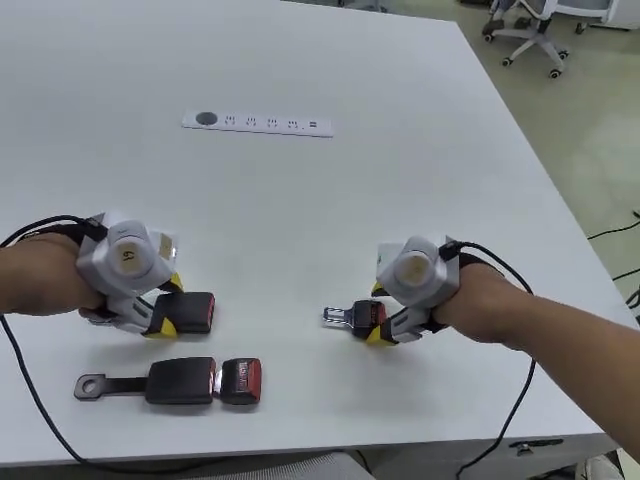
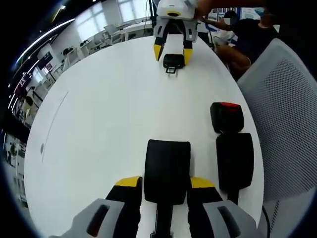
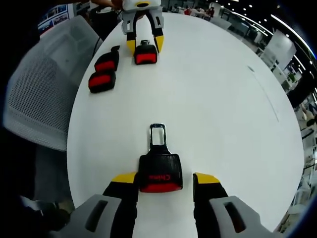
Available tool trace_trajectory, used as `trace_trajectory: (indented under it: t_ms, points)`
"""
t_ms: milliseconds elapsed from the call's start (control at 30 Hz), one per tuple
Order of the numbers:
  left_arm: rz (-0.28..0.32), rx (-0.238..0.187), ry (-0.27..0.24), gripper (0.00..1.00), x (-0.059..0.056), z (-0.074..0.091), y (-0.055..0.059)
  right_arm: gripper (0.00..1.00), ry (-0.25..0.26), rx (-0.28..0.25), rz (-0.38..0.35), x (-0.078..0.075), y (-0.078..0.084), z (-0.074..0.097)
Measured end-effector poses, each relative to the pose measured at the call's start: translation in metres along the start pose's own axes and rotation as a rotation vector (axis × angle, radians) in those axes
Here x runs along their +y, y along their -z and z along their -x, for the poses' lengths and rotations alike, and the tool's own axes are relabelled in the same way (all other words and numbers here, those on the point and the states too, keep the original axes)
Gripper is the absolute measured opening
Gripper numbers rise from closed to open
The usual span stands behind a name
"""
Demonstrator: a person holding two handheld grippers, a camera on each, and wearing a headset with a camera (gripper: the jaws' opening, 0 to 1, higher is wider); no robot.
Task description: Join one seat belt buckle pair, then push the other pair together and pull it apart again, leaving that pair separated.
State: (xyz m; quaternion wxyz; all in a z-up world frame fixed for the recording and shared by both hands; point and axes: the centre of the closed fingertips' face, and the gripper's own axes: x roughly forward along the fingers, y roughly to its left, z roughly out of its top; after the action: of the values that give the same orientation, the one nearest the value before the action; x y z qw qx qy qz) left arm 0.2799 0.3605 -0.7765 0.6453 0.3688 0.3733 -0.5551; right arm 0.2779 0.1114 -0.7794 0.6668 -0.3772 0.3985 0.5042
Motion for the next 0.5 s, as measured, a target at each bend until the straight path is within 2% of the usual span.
trace_trajectory:
  t_ms: [100,200,233,333,400,433,467,500]
  points:
    - [0.006,-0.004,-0.017,0.39,0.003,0.001,0.002,0.44,0.008,-0.013,-0.016,0.001,0.0,0.001]
    - [0.026,0.0,-0.044,0.5,0.007,0.002,0.005,0.5,0.037,-0.035,-0.039,0.0,0.003,0.005]
    - [0.036,-0.009,-0.061,0.52,0.01,0.004,0.006,0.5,0.046,-0.044,-0.048,0.001,0.002,0.007]
    - [0.094,-0.073,-0.1,0.53,0.011,0.016,-0.002,0.51,0.078,-0.097,-0.118,-0.001,0.002,0.011]
    - [0.116,-0.114,-0.153,0.57,0.017,0.029,-0.004,0.51,0.09,-0.147,-0.157,0.001,-0.003,0.016]
    - [0.16,-0.134,-0.187,0.59,0.02,0.036,-0.003,0.52,0.093,-0.169,-0.185,0.006,-0.006,0.025]
    - [0.199,-0.142,-0.197,0.63,0.016,0.043,-0.006,0.54,0.089,-0.19,-0.211,0.01,-0.008,0.027]
    - [0.214,-0.149,-0.198,0.64,0.013,0.046,-0.006,0.55,0.085,-0.222,-0.228,0.012,-0.009,0.021]
